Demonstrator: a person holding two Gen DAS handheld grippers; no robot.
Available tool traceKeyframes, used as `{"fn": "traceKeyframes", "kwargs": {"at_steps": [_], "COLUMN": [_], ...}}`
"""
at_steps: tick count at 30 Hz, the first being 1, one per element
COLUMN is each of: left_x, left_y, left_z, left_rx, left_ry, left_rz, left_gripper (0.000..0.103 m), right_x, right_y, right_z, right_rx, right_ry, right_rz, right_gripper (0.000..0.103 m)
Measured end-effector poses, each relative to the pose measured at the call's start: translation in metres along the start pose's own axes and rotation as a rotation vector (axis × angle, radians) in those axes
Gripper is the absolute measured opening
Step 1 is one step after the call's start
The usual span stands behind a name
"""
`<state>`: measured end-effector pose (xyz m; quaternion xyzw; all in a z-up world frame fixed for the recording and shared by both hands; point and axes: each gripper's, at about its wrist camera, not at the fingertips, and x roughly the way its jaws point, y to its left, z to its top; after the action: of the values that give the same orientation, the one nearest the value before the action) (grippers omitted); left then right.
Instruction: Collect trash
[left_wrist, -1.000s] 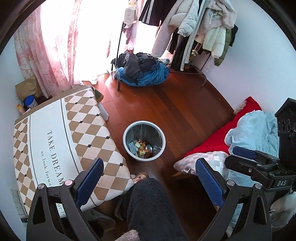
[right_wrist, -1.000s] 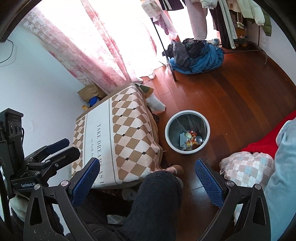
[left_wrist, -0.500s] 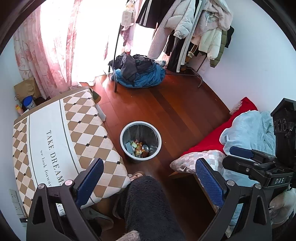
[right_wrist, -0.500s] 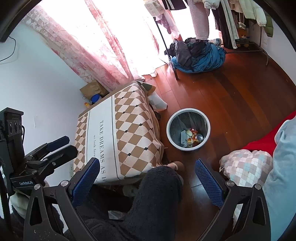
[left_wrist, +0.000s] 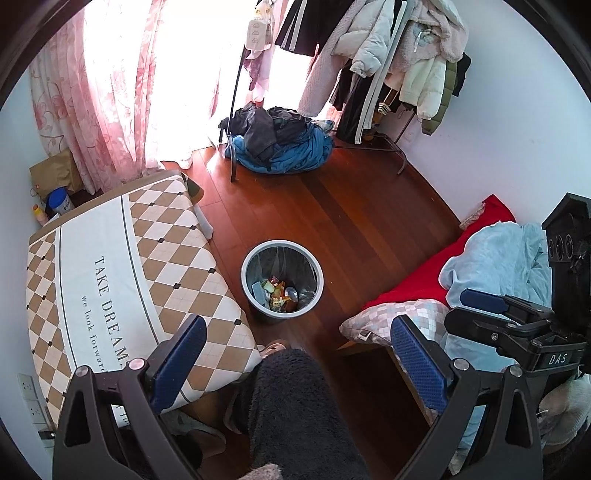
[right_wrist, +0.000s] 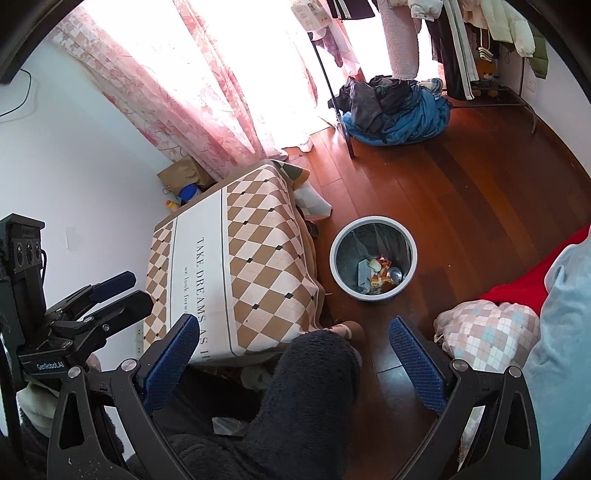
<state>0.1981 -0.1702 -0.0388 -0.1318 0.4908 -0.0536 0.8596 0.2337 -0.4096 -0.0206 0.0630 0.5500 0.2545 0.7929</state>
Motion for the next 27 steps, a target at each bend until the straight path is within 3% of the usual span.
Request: {"fn": "traceKeyframes", "kwargs": {"at_steps": [27], "left_x": [0.008], "left_y": [0.003], "left_z": [0.003], "left_rx": [-0.016], "left_ry": [0.025], "left_rz": [-0.008], "left_gripper": [0.102], "right_x": [0.006], "right_y": [-0.013], "right_z": [0.019], "right_rx": [-0.005], "right_ry": [0.036], "right_rz": [-0.003], "right_gripper": [0.103]}}
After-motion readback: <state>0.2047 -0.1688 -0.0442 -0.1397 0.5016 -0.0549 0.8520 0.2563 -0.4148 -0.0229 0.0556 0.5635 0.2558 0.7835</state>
